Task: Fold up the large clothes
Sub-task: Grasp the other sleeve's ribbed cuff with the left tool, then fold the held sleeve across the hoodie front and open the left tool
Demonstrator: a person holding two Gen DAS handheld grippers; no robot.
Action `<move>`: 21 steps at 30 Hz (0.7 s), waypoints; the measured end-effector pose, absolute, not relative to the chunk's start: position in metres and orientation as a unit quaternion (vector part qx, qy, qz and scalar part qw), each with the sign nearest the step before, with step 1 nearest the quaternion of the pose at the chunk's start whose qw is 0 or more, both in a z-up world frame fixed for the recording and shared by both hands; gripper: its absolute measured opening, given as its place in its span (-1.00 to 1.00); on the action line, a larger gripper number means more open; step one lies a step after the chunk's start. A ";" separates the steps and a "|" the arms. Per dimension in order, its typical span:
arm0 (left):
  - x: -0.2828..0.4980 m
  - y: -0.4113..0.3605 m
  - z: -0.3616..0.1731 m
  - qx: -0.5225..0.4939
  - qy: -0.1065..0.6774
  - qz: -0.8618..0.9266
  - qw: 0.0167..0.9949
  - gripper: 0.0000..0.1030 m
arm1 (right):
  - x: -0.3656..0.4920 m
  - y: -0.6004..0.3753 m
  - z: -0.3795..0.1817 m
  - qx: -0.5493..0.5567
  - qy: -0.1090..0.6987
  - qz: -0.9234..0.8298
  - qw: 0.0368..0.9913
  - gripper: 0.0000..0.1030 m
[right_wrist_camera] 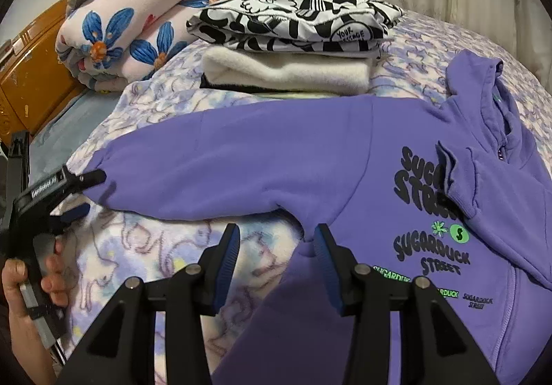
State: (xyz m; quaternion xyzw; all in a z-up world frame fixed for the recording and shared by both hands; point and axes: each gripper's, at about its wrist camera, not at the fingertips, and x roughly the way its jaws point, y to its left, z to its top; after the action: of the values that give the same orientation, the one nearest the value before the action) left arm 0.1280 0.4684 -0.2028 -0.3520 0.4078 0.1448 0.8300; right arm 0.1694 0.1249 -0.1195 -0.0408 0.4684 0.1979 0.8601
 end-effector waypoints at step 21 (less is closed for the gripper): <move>0.158 0.263 -0.059 -0.140 0.312 -0.027 0.940 -0.74 | 0.156 0.021 -0.111 0.055 0.464 0.148 0.872 -0.13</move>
State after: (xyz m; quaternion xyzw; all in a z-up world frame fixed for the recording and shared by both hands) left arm 0.1583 0.2631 -0.0593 -0.1397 0.3116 -0.0265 0.9395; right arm 0.1557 0.0213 -0.1110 0.0553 0.4637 0.1485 0.8717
